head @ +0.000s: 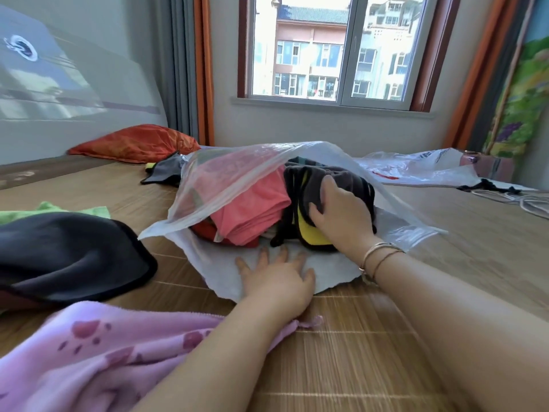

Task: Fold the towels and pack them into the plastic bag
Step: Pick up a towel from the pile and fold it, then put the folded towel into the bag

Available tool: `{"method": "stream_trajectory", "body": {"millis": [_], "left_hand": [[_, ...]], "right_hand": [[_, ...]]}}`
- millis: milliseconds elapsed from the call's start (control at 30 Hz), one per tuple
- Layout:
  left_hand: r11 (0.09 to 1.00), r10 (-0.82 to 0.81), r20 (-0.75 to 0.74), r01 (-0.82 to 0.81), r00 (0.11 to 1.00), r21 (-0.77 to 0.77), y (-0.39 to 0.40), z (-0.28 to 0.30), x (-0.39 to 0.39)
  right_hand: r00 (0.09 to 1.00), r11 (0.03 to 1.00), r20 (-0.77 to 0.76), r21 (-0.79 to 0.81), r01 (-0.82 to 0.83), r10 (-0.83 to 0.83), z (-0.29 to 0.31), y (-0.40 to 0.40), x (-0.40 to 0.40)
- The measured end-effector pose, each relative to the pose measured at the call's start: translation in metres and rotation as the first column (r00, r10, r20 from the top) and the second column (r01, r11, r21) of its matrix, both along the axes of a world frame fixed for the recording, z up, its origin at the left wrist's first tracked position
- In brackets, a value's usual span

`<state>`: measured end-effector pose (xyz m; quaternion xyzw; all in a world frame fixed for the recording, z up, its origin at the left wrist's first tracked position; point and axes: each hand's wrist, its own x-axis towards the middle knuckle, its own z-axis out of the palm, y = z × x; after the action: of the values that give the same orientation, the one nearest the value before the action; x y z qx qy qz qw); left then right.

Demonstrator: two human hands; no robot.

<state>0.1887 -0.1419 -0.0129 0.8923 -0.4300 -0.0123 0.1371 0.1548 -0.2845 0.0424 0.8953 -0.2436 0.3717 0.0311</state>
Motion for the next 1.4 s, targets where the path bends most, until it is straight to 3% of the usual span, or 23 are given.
{"method": "stream_trajectory", "body": {"millis": [67, 167, 400, 633, 733, 867, 967, 1100, 1200, 1300, 1400], "left_hand": [[0.997, -0.005, -0.003, 0.005, 1.000, 0.071, 0.001, 0.001, -0.003], [0.992, -0.022, 0.009, 0.021, 1.000, 0.125, 0.003, 0.001, -0.001], [0.983, -0.024, 0.033, 0.017, 0.999, 0.184, 0.004, 0.000, 0.000], [0.983, 0.006, -0.039, 0.001, 0.999, 0.182, 0.007, 0.008, -0.004], [0.990, 0.008, -0.096, 0.006, 0.995, 0.141, 0.018, 0.024, -0.008], [0.972, -0.013, -0.292, -0.057, 0.956, -0.230, 0.069, 0.070, -0.040], [0.921, 0.008, -0.317, -0.130, 0.948, -0.367, 0.135, 0.082, -0.074], [0.838, 0.255, -0.119, -0.281, 0.960, -0.468, 0.223, 0.066, -0.101], [0.820, 0.447, -0.026, -0.422, 0.894, -0.386, 0.271, 0.040, -0.105], [0.847, 0.446, -0.051, -0.440, 0.894, -0.298, 0.289, 0.015, -0.104], [0.841, 0.433, -0.011, -0.408, 0.901, -0.356, 0.293, 0.011, -0.099]], "right_hand": [[0.989, 0.999, -0.151, -0.035, -0.015, 0.010, -0.007, 0.002, 0.005], [0.944, 0.993, -0.329, 0.111, 0.026, 0.012, -0.018, -0.012, 0.024], [0.888, 0.983, -0.456, 0.125, 0.136, -0.065, -0.017, -0.038, 0.083], [0.860, 0.982, -0.511, 0.170, 0.077, 0.021, 0.006, -0.013, 0.028], [0.913, 0.977, -0.400, 0.213, 0.005, 0.082, 0.010, 0.023, -0.022], [0.974, 0.889, -0.054, 0.422, -0.177, 0.219, 0.017, 0.093, -0.088], [0.953, 0.809, 0.059, 0.514, -0.284, 0.297, 0.010, 0.157, -0.119], [0.919, 0.756, 0.099, 0.540, -0.371, 0.380, -0.005, 0.228, -0.123], [0.890, 0.751, -0.017, 0.544, -0.374, 0.455, -0.010, 0.260, -0.118], [0.887, 0.730, -0.072, 0.601, -0.326, 0.455, -0.024, 0.274, -0.115], [0.948, 0.852, -0.053, 0.456, -0.257, 0.314, -0.047, 0.278, -0.116]]}}
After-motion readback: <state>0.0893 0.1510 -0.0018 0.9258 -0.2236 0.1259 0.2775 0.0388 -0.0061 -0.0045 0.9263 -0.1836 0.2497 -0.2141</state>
